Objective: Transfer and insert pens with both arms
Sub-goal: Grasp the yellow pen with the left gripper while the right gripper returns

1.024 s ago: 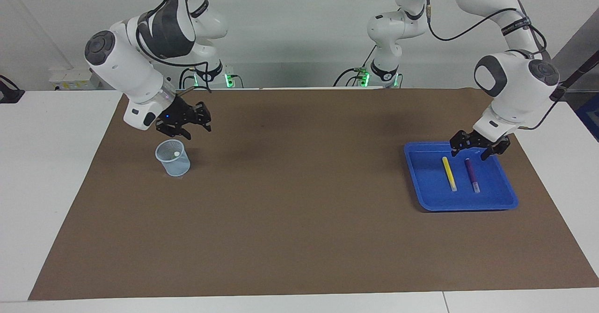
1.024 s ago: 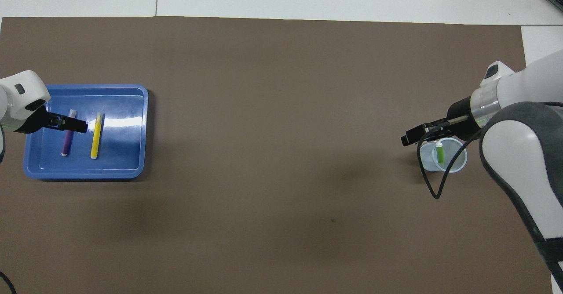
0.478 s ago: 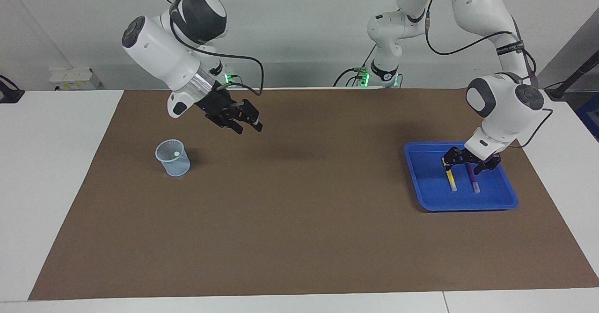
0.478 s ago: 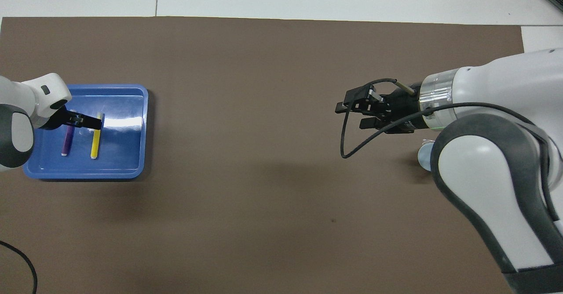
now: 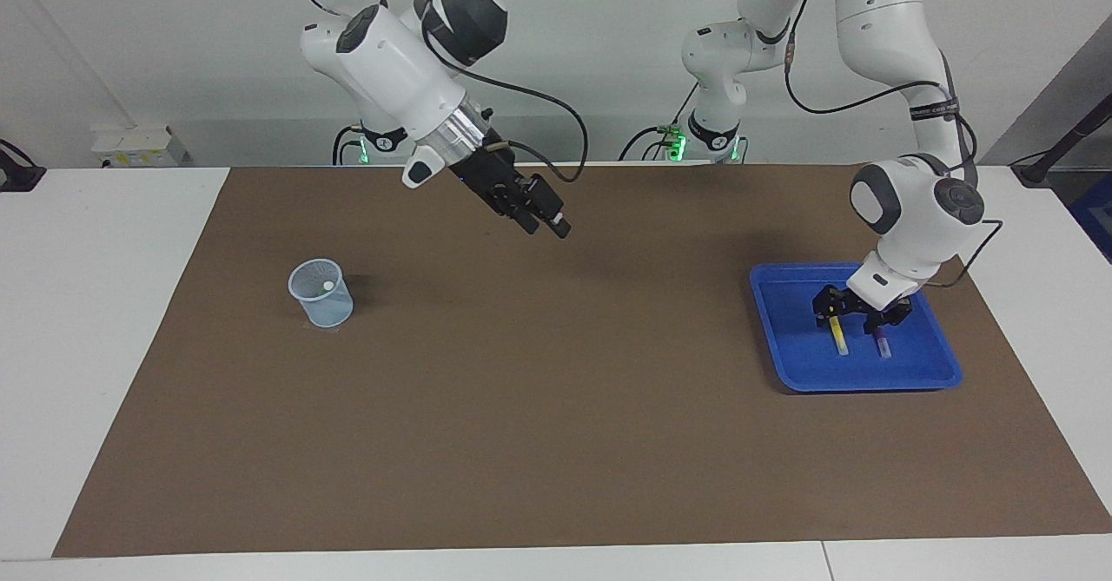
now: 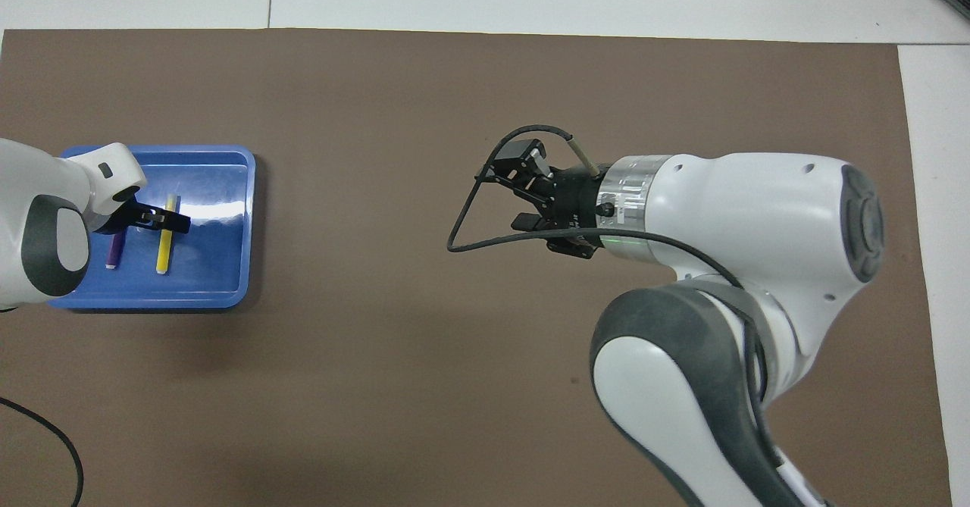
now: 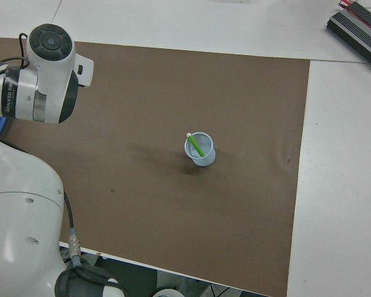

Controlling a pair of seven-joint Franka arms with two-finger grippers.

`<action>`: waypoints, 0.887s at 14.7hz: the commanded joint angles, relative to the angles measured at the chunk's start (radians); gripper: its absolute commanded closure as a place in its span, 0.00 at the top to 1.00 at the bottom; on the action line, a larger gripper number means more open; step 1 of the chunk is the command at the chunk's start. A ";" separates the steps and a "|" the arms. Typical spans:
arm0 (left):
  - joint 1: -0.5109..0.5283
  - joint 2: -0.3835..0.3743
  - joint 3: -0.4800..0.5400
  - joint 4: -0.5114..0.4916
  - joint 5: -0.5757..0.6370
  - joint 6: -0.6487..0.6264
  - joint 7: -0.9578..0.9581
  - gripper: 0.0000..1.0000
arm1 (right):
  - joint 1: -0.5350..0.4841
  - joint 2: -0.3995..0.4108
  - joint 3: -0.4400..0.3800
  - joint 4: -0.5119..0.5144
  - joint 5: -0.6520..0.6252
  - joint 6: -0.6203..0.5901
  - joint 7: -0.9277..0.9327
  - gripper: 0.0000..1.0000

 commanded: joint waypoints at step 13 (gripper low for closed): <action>0.000 -0.004 0.002 -0.069 0.014 0.118 -0.016 0.00 | 0.142 0.009 0.002 -0.051 0.029 0.194 0.175 0.77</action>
